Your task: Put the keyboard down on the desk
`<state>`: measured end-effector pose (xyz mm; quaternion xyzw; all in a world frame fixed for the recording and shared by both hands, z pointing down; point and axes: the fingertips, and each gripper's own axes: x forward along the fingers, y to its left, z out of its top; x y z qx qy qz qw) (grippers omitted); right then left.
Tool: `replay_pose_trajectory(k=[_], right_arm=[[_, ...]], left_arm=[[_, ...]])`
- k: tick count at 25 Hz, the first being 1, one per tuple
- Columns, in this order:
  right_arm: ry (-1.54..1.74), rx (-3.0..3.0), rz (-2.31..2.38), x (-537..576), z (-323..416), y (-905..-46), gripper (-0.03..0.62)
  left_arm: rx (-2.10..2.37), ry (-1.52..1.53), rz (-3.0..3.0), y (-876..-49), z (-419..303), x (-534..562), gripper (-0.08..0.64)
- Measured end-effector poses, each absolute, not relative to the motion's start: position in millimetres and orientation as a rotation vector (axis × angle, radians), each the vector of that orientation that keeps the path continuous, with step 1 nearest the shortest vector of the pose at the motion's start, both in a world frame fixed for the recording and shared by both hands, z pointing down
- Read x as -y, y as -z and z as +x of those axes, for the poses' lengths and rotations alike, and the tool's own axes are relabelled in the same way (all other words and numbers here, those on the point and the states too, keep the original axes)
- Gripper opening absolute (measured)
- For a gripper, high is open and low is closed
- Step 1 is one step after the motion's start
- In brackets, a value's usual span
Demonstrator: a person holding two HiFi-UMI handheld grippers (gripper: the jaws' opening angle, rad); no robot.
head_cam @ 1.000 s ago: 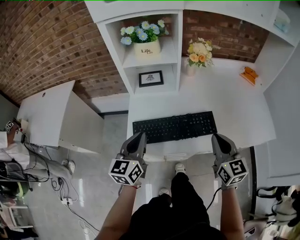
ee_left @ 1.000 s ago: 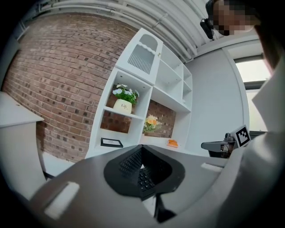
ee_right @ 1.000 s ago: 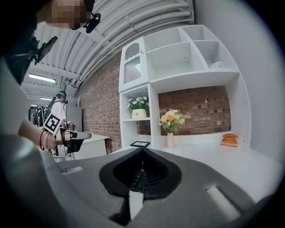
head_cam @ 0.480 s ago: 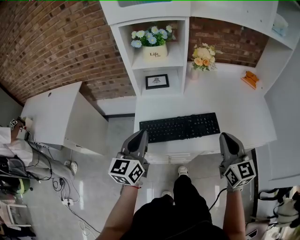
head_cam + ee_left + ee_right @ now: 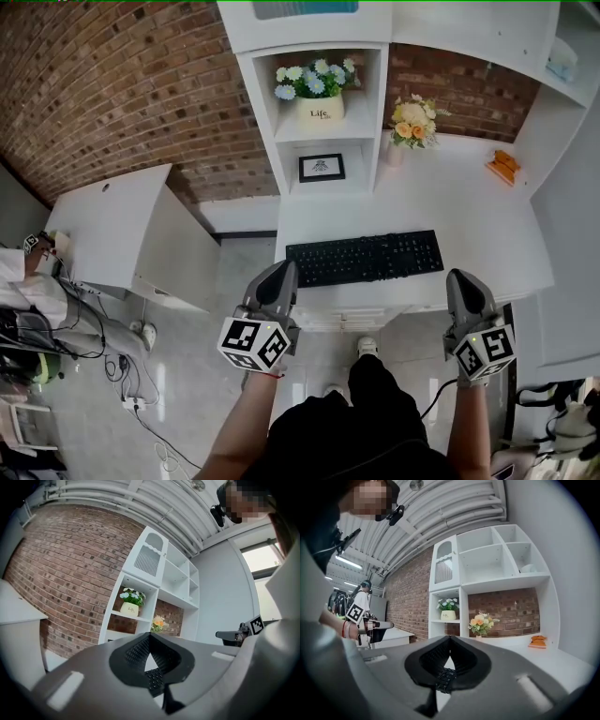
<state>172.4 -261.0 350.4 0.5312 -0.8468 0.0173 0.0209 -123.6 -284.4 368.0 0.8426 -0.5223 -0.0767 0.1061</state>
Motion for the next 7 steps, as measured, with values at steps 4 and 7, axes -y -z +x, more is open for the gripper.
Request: replay_pose_trajectory(k=[4, 7], right_arm=[[-0.041, 2.629, 1.632, 262.1, 171.2, -354.7, -0.002], [-0.026, 2.627, 1.621, 263.8, 168.1, -354.0, -0.002]], left_arm=[[1.542, 0.237, 2.483, -366.5, -123.4, 284.2, 0.002], [1.544, 0.243, 2.482, -365.7, -123.8, 285.4, 0.002]])
